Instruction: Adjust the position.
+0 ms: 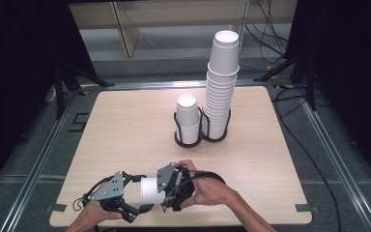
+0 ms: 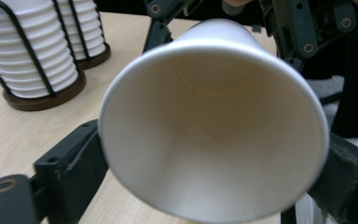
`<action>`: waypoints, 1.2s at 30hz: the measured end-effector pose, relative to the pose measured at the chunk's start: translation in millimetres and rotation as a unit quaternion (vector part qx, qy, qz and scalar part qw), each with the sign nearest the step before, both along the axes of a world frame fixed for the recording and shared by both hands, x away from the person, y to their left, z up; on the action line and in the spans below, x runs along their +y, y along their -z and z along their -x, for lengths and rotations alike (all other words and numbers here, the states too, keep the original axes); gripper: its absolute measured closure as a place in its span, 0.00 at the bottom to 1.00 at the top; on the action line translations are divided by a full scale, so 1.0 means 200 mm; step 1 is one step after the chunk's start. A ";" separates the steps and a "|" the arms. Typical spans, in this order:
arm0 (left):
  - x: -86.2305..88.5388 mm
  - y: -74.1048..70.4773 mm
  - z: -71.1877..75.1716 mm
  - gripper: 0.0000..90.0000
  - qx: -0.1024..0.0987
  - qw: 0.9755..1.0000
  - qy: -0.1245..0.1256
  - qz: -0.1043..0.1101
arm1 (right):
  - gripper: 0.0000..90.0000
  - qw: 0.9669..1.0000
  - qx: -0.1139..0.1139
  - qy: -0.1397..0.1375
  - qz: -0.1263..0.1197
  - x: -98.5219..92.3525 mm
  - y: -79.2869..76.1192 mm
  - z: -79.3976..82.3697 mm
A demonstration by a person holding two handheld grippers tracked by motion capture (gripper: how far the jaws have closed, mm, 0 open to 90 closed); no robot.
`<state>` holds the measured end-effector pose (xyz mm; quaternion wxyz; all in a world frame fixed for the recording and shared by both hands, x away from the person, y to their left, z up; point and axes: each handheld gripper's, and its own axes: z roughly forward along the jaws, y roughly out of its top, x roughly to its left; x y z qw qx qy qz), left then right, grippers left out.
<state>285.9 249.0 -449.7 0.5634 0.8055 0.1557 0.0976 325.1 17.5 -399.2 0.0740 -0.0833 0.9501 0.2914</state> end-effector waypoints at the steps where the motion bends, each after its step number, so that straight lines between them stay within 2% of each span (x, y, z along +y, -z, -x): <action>1: 0.01 0.00 0.00 0.11 -0.001 1.000 -0.001 0.011 | 0.26 1.000 0.009 0.006 -0.005 -0.02 -0.01 -0.01; 2: 0.01 -0.01 0.00 0.11 0.000 1.000 -0.005 0.014 | 0.26 1.000 0.017 0.010 -0.015 -0.03 -0.01 -0.01; 3: 0.01 -0.01 0.00 0.12 0.002 1.000 -0.007 0.028 | 0.26 0.999 0.028 0.017 -0.021 -0.05 -0.02 -0.01; 5: 0.03 -0.02 -0.01 0.17 0.002 0.999 -0.013 0.032 | 0.25 0.999 0.032 0.026 -0.033 -0.08 -0.03 -0.03; 7: 0.04 -0.02 -0.02 0.16 0.004 0.998 -0.023 0.051 | 0.25 0.997 0.045 0.035 -0.054 -0.11 -0.04 -0.05; 8: 0.05 -0.02 -0.02 0.16 0.010 0.998 -0.032 0.055 | 0.25 0.996 0.045 0.040 -0.069 -0.13 -0.05 -0.07; 10: 0.06 -0.02 -0.03 0.16 0.012 0.996 -0.035 0.079 | 0.25 0.991 0.058 0.059 -0.106 -0.17 -0.06 -0.10; 11: 0.07 -0.03 -0.03 0.16 0.012 0.996 -0.042 0.077 | 0.25 0.988 0.063 0.064 -0.126 -0.19 -0.07 -0.11; 12: 0.07 -0.03 -0.03 0.16 0.015 0.995 -0.044 0.085 | 0.25 0.983 0.069 0.068 -0.153 -0.20 -0.07 -0.12; 13: 0.07 -0.03 -0.03 0.16 0.015 0.994 -0.043 0.098 | 0.25 0.981 0.074 0.070 -0.167 -0.21 -0.08 -0.13; 14: 0.08 -0.03 -0.03 0.16 0.017 0.994 -0.050 0.096 | 0.25 0.978 0.076 0.072 -0.181 -0.22 -0.08 -0.14; 15: 0.08 -0.04 -0.03 0.16 0.019 0.993 -0.052 0.101 | 0.24 0.976 0.069 0.074 -0.193 -0.23 -0.08 -0.14; 17: 0.08 -0.03 -0.04 0.16 0.020 0.991 -0.048 0.125 | 0.24 0.973 0.077 0.075 -0.205 -0.23 -0.07 -0.14; 18: 0.08 -0.04 -0.03 0.16 0.028 0.991 -0.057 0.118 | 0.24 0.972 0.068 0.074 -0.213 -0.24 -0.07 -0.15; 21: 0.09 -0.04 -0.04 0.16 0.029 0.990 -0.062 0.121 | 0.24 0.970 0.077 0.073 -0.220 -0.22 -0.06 -0.14; 22: 0.09 -0.04 -0.04 0.16 0.029 0.990 -0.063 0.121 | 0.24 0.970 0.070 0.070 -0.223 -0.22 -0.06 -0.14; 24: 0.08 -0.04 -0.04 0.16 0.033 0.989 -0.067 0.125 | 0.24 0.969 0.075 0.069 -0.226 -0.21 -0.05 -0.13; 25: 0.08 -0.04 -0.04 0.16 0.033 0.990 -0.066 0.123 | 0.24 0.968 0.073 0.067 -0.229 -0.21 -0.05 -0.13; 27: 0.08 -0.04 -0.04 0.16 0.032 0.989 -0.065 0.125 | 0.24 0.968 0.077 0.065 -0.231 -0.20 -0.04 -0.13; 28: 0.08 -0.04 -0.04 0.16 0.031 0.990 -0.065 0.125 | 0.24 0.968 0.088 0.064 -0.228 -0.20 -0.03 -0.12; 32: 0.07 -0.04 -0.04 0.15 0.025 0.990 -0.064 0.125 | 0.24 0.969 0.084 0.052 -0.226 -0.18 -0.01 -0.12; 33: 0.06 -0.03 -0.04 0.14 0.022 0.988 -0.058 0.140 | 0.24 0.969 0.092 0.055 -0.225 -0.17 0.00 -0.11; 36: 0.05 -0.04 -0.04 0.12 0.018 0.989 -0.056 0.135 | 0.24 0.968 0.096 0.052 -0.225 -0.16 0.01 -0.11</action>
